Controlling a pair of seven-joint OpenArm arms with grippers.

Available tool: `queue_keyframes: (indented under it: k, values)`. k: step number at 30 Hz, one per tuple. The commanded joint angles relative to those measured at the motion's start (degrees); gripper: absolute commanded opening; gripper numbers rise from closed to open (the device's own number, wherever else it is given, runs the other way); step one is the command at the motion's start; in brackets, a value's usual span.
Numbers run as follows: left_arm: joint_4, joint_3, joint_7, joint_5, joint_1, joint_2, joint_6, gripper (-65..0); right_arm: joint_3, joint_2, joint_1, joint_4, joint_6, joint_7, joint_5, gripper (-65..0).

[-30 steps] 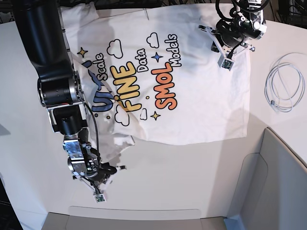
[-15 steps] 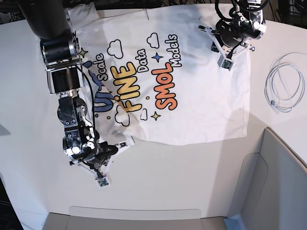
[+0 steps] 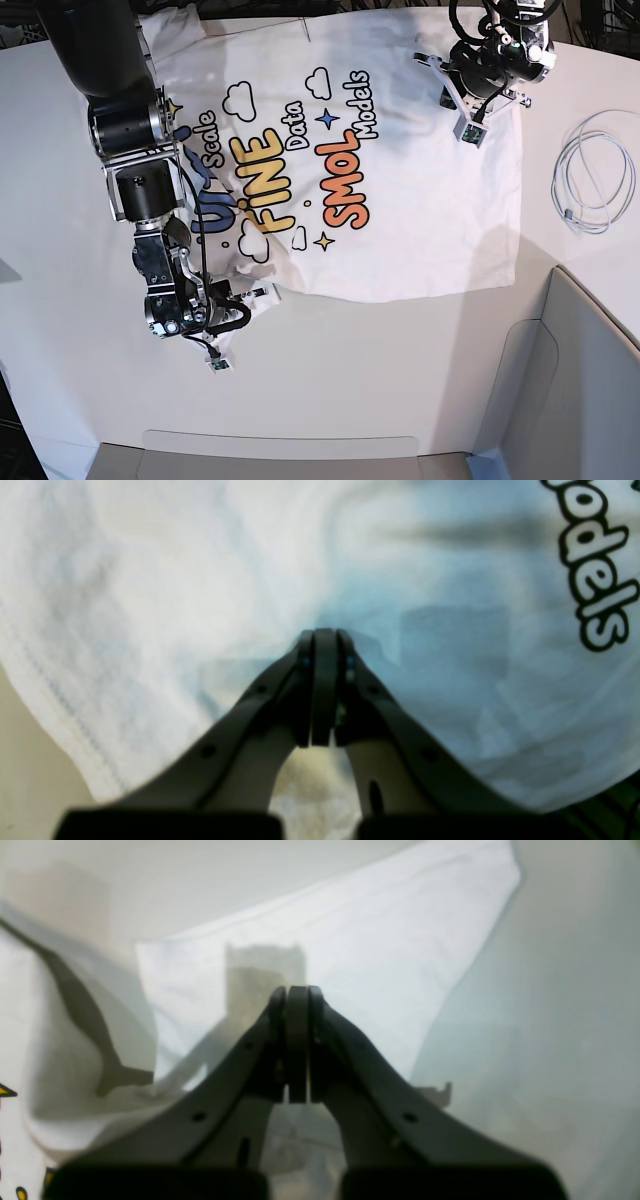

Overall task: Layout the t-shirt on the table in an organized manner, then fold the t-shirt properly
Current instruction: 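Pull the hem corner with the right gripper to unfold it flat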

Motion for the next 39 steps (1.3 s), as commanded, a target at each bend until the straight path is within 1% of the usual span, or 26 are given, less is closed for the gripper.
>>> queue_keyframes:
  k: [1,4,6,11,13,17,21,23,26,29,30,31,32,33,35,36,38,39]
  values:
    - [0.8,-0.1,0.0,0.0,0.3,-0.3,-0.1,-65.0,0.2,0.0,1.9,-0.9,0.0,1.6,-0.1,-65.0]
    - [0.8,-0.1,0.0,0.0,0.3,-0.3,-0.1,-65.0,0.1,-1.3,3.4,-7.0,-0.1,7.8,-1.2,-65.0]
    - [0.8,-0.1,0.0,0.0,0.3,-0.3,-0.1,-65.0,0.1,-2.2,4.7,-12.3,-0.1,12.7,-3.3,-65.0]
    - [0.8,-0.1,0.0,0.0,0.6,-0.3,-0.1,-65.0,0.1,-5.7,9.5,-28.6,-0.1,27.3,-12.0,-65.0]
    - [0.8,-0.1,0.0,0.0,1.2,-0.3,-0.1,-65.0,0.1,-7.1,11.4,-32.4,-0.1,32.9,-15.0,-65.0]
    - [0.8,-0.1,0.0,0.0,1.5,-0.3,-0.1,-65.0,0.2,-8.9,13.0,-33.0,-0.2,39.2,-18.2,-65.0]
    - [0.8,-0.2,0.0,0.0,1.5,-0.3,-0.1,-65.0,0.2,-10.0,15.9,-32.7,-0.2,44.2,-18.3,-65.0]
    - [0.8,-0.2,0.0,0.0,1.5,-0.3,-0.1,-65.0,0.3,-10.4,17.3,-32.6,-0.1,45.5,-18.3,-65.0]
    - [0.8,-0.2,0.0,0.0,1.5,-0.3,-0.1,-65.0,0.3,-10.9,18.7,-32.6,0.3,45.3,-18.3,-65.0]
    - [0.8,-0.5,0.0,0.0,1.3,-0.3,-0.1,-65.0,0.7,-11.5,18.1,-30.9,0.3,44.9,-18.2,-65.0]
    - [0.8,-0.5,0.0,0.0,1.3,-0.4,-0.1,-65.0,0.7,-11.5,17.4,-29.1,0.2,43.9,-18.2,-65.0]
    - [0.8,-0.6,0.0,0.1,1.2,-0.4,-0.1,-65.0,0.8,-11.5,15.9,-26.6,0.0,41.4,-18.0,-65.0]
    - [0.9,-0.6,0.0,0.1,1.2,-0.5,-0.1,-65.0,1.1,-11.2,14.4,-22.5,-0.1,37.8,-17.2,-65.0]
    - [0.9,-0.7,0.0,0.1,1.2,-0.6,-0.1,-65.0,2.6,-10.8,12.1,-17.1,-0.1,32.9,-15.6,-65.0]
    - [0.9,-0.7,0.0,0.1,1.1,-0.6,-0.1,-65.0,8.1,-8.0,6.8,-2.3,0.0,20.9,-11.6,-65.0]
    - [0.9,-0.7,0.0,0.1,1.1,-0.6,-0.1,-65.0,10.4,-7.4,4.5,4.7,0.2,15.8,-9.9,-65.0]
    - [0.9,-0.7,0.0,0.1,1.1,-0.6,-0.1,-65.0,14.2,-6.4,-0.4,18.6,0.3,6.4,-6.6,-65.0]
    - [0.9,-0.7,0.0,0.1,1.0,-0.6,-0.1,-65.0,15.3,-5.6,-2.4,24.3,0.3,2.7,-5.2,-65.0]
